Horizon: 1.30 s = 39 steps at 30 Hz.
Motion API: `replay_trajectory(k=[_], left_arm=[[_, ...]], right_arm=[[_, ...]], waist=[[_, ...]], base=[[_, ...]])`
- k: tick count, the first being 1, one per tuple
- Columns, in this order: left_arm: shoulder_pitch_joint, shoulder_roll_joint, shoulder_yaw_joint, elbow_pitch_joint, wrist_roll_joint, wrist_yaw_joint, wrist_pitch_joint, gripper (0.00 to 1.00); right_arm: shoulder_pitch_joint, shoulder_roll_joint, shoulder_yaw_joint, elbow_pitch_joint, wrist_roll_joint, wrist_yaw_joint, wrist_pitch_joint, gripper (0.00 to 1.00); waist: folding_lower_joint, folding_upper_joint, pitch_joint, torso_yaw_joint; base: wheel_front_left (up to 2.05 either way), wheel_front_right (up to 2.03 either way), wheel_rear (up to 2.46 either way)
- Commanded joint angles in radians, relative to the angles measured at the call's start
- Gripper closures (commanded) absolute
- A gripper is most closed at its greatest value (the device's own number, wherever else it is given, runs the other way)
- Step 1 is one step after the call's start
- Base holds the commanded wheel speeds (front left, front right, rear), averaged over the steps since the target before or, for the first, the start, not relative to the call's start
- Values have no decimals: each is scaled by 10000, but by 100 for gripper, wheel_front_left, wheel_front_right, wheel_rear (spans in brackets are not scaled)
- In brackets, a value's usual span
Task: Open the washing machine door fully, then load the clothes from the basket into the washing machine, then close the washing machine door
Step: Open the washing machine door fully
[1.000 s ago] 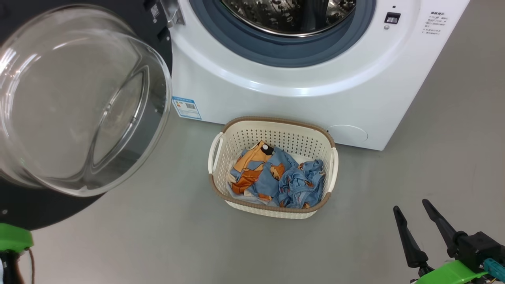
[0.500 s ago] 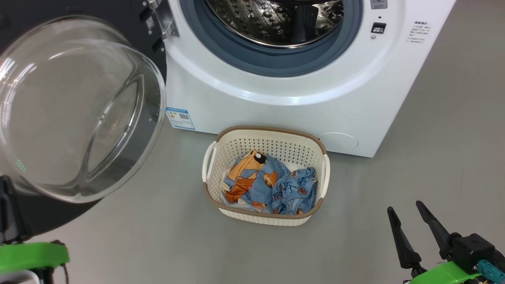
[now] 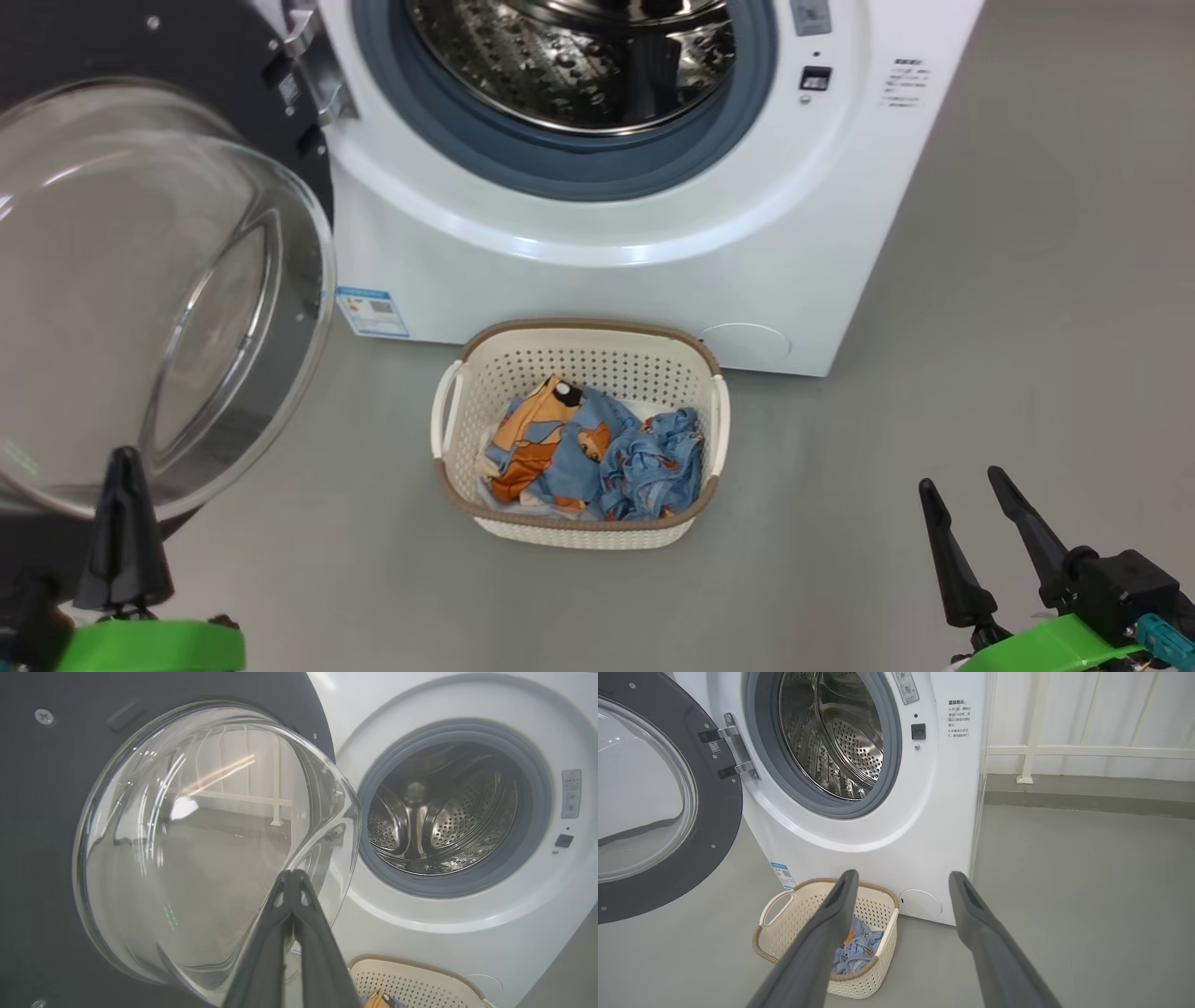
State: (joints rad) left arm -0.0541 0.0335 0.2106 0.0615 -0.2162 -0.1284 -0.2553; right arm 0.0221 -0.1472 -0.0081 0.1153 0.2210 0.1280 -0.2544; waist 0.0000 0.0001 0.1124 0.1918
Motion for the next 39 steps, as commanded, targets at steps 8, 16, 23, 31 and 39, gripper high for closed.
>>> replay_trajectory(k=[8,16,23,31,39], left_arm=[[571,171,-200,-401,-156,232,-64,100],[1106,169,-579,-477,-162,358,-64,100],[1457,169,-794,-468,-91,463,-65,0],[1836,168,-980,-512,89,471,-65,0],[2027,168,-1017,-399,40,437,-65,0]], right_arm=[[23,164,441,-648,-149,27,-74,0],[173,223,493,-815,-192,27,-74,0],[267,316,431,-966,-241,27,-74,0],[475,477,283,-1108,-258,27,-74,0],[696,550,129,-1169,-278,27,-74,0]], waist=[[0,-1,-492,-849],[0,-1,-708,-1216],[0,-1,-817,-1331],[0,-1,-1028,-1468],[0,-1,-1184,-1523]], base=[[0,0,0],[0,0,0],[0,0,0],[0,0,0],[0,0,0]])
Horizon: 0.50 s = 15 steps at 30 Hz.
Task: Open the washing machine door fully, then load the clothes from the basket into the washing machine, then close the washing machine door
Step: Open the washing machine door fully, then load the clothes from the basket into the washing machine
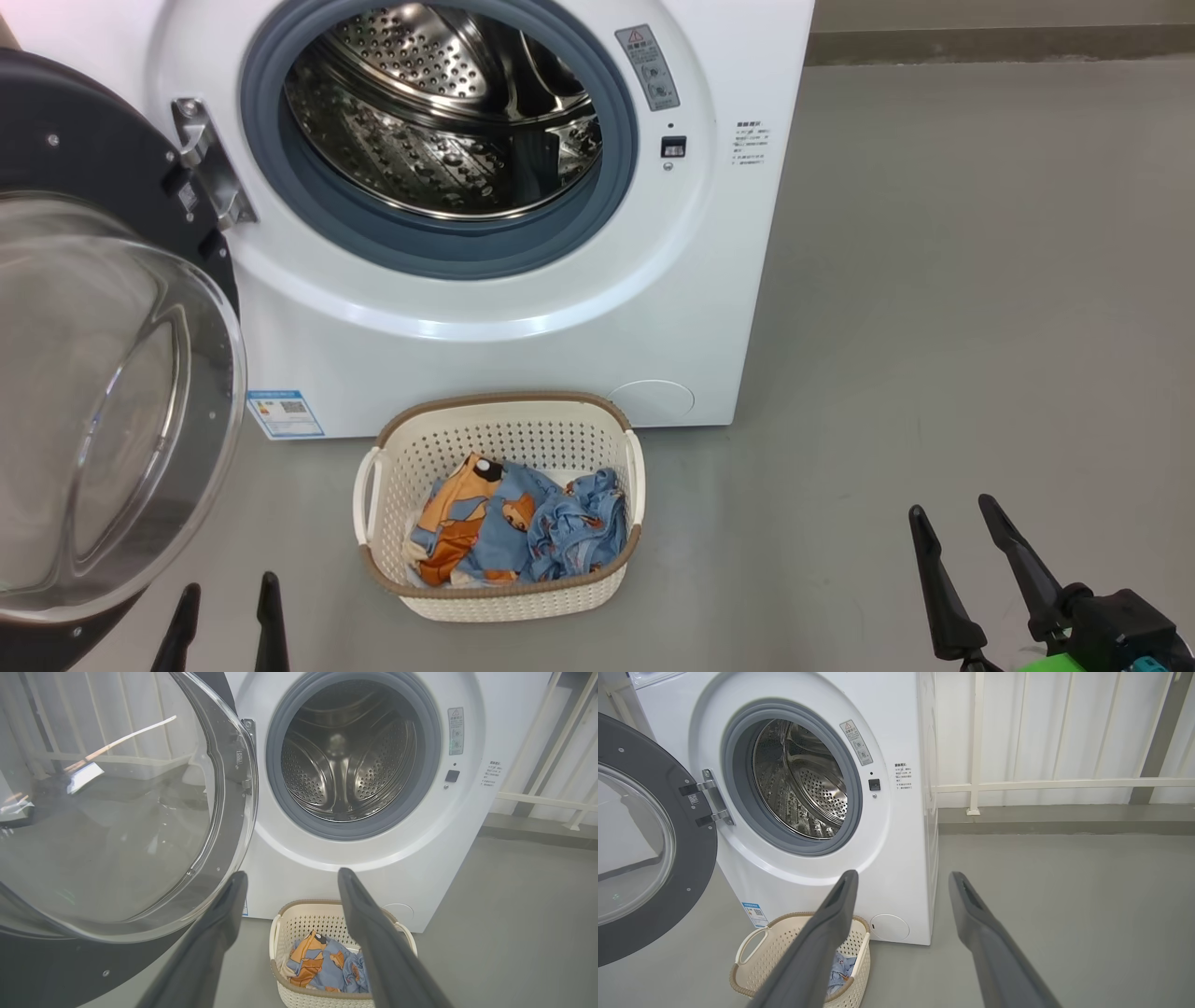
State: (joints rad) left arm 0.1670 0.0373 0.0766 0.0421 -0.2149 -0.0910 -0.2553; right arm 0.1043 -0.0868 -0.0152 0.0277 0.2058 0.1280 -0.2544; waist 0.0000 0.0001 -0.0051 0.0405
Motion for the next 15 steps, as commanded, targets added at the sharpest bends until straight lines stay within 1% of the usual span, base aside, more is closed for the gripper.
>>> replay_trajectory(k=[1,15], left_arm=[[-186,130,350,-192,31,49,-65,0],[-272,130,465,14,103,16,-65,0]], right_arm=[[-111,-48,190,-307,-137,27,-74,0],[-22,11,206,-329,-218,27,-74,0]], waist=[[0,-1,-15,-19],[0,-1,-120,-14]], base=[[0,0,0],[0,0,0]])
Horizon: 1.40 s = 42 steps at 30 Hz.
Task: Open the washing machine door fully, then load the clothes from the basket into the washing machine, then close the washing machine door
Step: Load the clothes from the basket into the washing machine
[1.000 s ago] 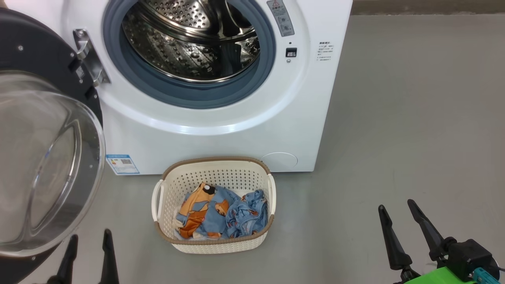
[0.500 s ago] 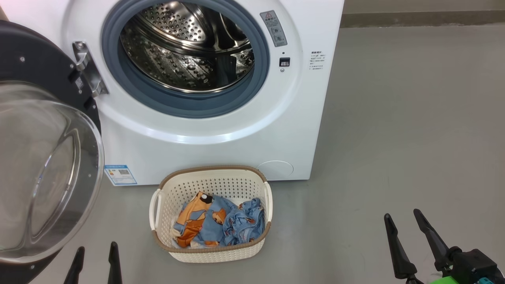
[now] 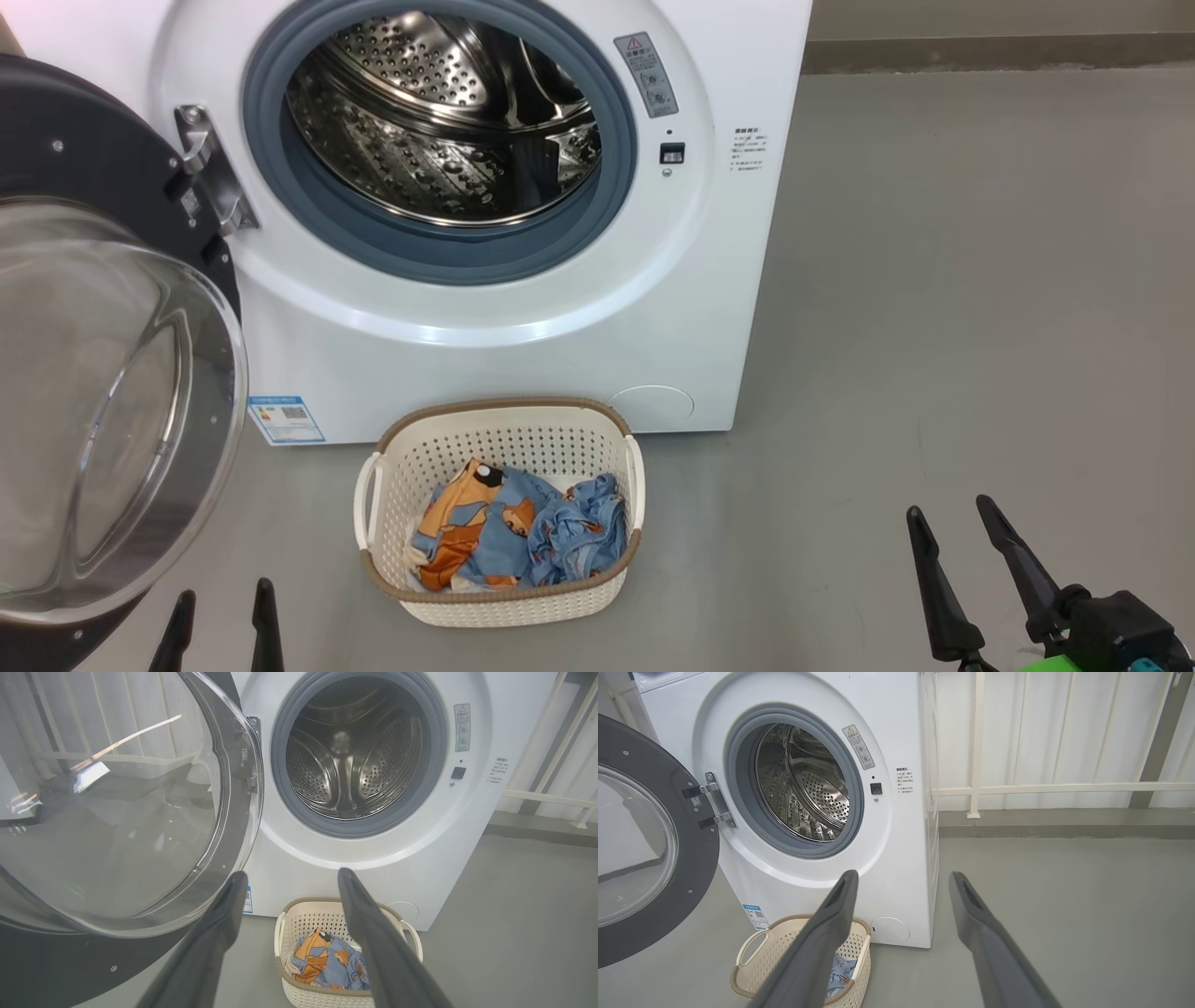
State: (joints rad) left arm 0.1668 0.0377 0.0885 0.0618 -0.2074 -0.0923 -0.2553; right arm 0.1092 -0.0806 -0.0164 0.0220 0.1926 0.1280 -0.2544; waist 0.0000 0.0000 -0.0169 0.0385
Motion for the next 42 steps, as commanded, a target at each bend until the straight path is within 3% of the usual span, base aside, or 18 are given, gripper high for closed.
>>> replay_trajectory(k=[1,42], left_arm=[[-280,126,353,-180,18,24,-65,0],[-569,126,554,217,113,-209,-65,0]], right_arm=[[-71,-46,219,-262,-80,27,-74,0],[-214,41,214,-10,4,27,-74,0]], waist=[[0,0,-6,8],[0,0,180,92]], base=[[0,0,0],[1,-1,0]])
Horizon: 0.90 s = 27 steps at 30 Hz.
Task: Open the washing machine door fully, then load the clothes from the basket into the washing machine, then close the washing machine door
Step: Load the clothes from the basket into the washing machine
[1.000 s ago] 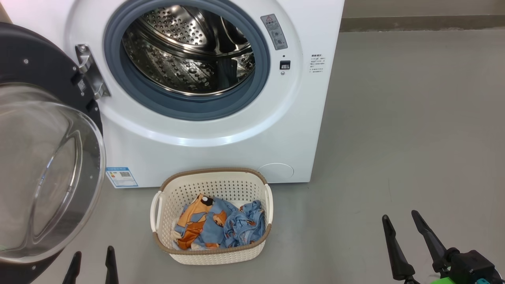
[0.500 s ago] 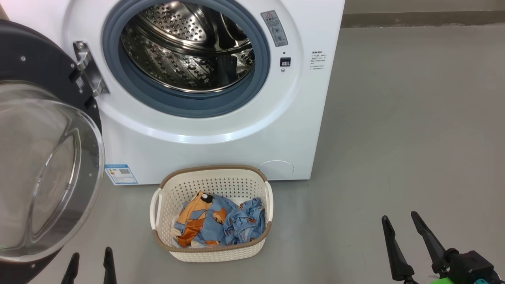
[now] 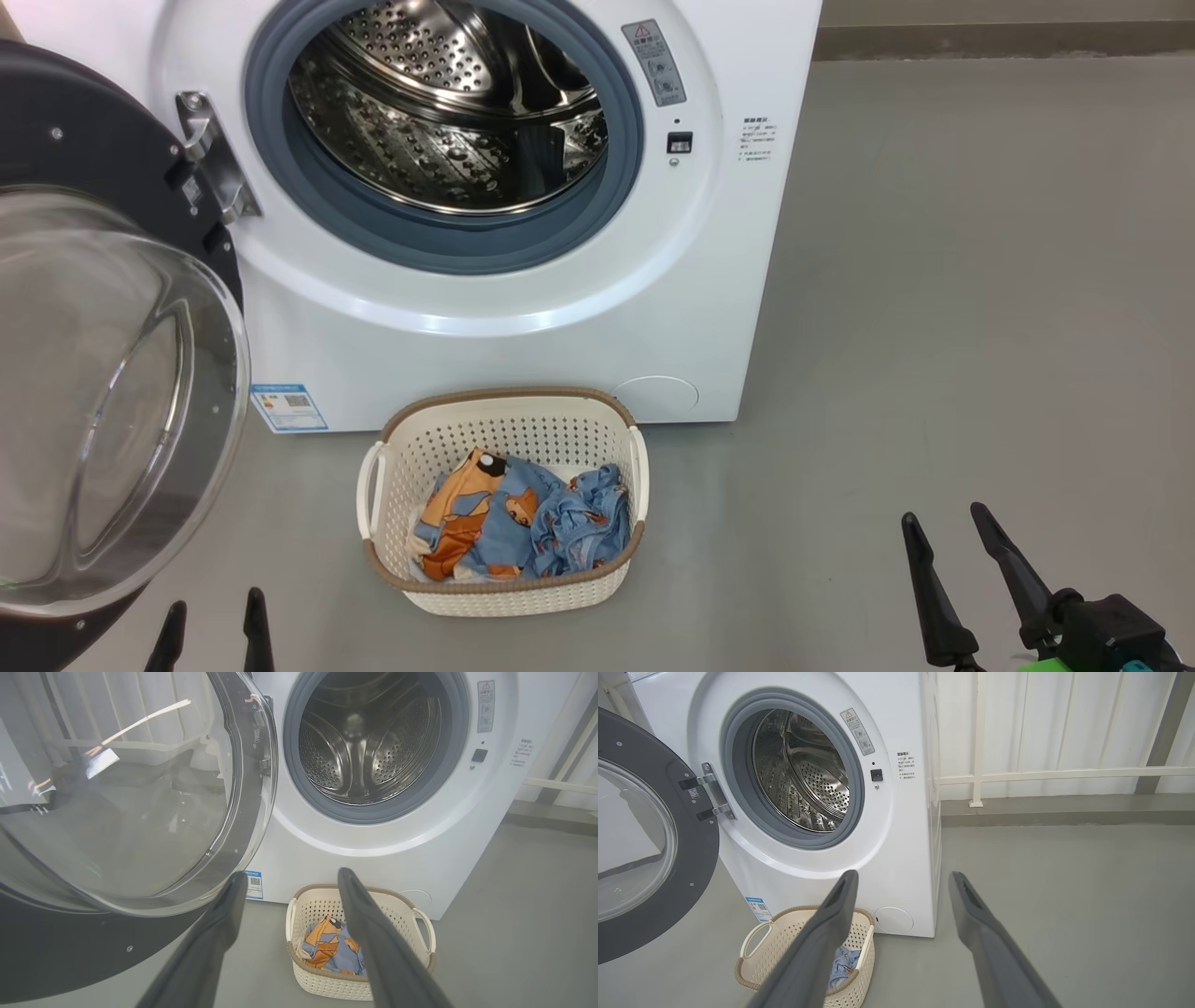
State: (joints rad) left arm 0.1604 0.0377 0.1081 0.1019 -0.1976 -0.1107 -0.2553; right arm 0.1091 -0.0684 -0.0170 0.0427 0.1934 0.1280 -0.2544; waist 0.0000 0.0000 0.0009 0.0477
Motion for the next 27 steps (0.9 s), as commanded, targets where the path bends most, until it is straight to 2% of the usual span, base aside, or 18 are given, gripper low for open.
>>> replay_trajectory(k=[1,7,19,27], left_arm=[[-513,126,357,-156,-10,-29,-65,0],[-589,126,374,-47,-92,-41,-65,0],[-712,125,473,-224,-267,66,-65,0],[-743,125,524,-203,-264,141,-65,0]], right_arm=[[-215,-85,221,-218,-3,27,-74,0],[-234,-92,240,-185,11,27,-74,0],[-314,-108,199,-205,23,27,-74,0],[-391,-96,225,-164,26,27,-74,0]], waist=[[0,0,10,0],[0,0,67,12],[0,0,226,70],[0,0,299,73]], base=[[39,-39,0],[87,-87,0],[177,-177,0],[102,-102,0]])
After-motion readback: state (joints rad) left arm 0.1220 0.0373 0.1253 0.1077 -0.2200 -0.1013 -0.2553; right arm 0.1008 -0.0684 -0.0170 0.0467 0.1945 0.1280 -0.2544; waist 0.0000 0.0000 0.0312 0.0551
